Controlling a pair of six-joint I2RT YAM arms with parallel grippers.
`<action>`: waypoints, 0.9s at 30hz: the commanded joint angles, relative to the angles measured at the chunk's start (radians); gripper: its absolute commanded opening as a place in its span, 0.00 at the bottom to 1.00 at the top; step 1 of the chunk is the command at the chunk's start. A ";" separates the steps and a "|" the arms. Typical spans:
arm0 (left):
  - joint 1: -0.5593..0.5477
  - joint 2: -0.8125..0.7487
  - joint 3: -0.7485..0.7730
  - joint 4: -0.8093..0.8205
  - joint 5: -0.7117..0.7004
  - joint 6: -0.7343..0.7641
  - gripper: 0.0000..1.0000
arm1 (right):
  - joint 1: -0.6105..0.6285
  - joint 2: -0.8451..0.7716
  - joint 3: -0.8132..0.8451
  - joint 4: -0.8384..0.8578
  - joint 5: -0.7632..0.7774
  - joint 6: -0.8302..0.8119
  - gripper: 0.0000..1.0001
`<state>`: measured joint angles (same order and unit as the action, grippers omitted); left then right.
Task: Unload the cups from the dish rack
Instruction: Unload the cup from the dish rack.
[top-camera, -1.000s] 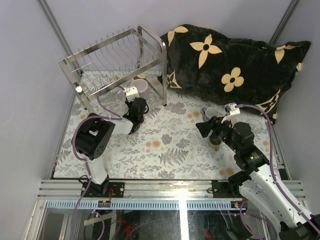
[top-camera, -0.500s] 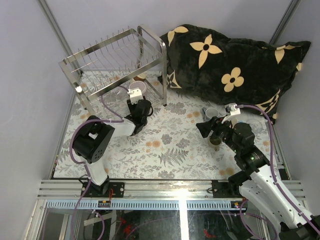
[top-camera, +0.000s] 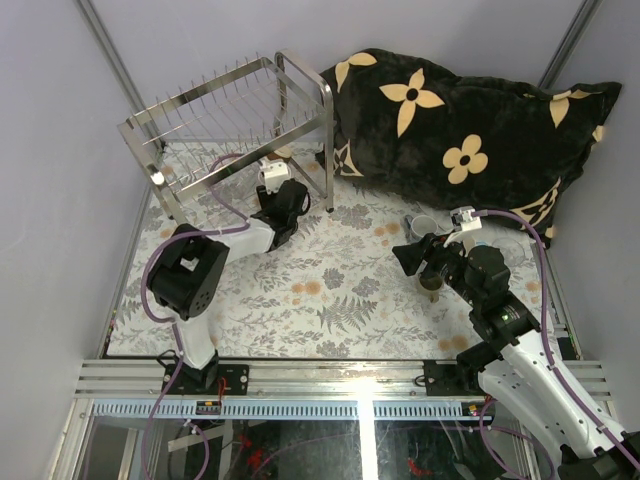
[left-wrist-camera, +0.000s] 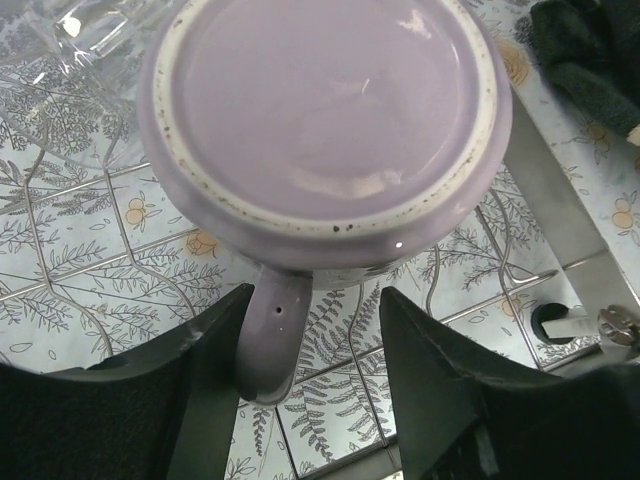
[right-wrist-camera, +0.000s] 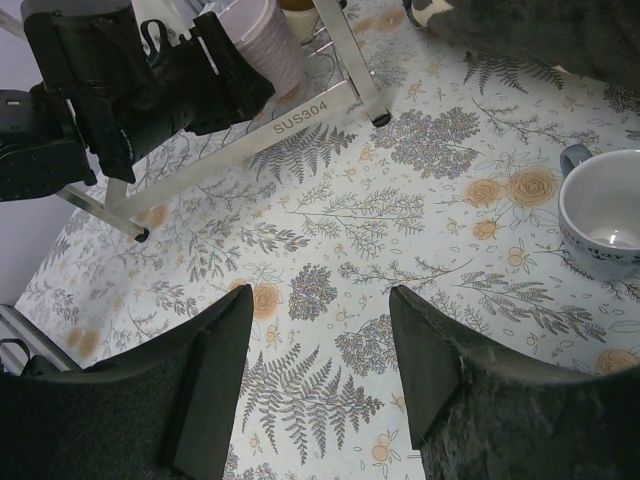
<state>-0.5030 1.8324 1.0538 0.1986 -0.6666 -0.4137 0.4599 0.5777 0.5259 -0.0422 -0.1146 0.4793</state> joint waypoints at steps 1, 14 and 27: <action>0.018 0.041 0.044 -0.065 0.028 0.006 0.51 | 0.001 -0.011 0.011 0.023 0.020 -0.001 0.64; 0.044 0.079 0.067 -0.054 0.049 0.009 0.49 | 0.001 -0.012 0.009 0.022 0.024 0.000 0.64; 0.056 0.105 0.089 -0.059 0.060 0.007 0.23 | 0.001 -0.010 0.009 0.022 0.026 0.000 0.64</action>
<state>-0.4747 1.9160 1.1179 0.1524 -0.5930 -0.4149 0.4599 0.5777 0.5259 -0.0437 -0.1139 0.4793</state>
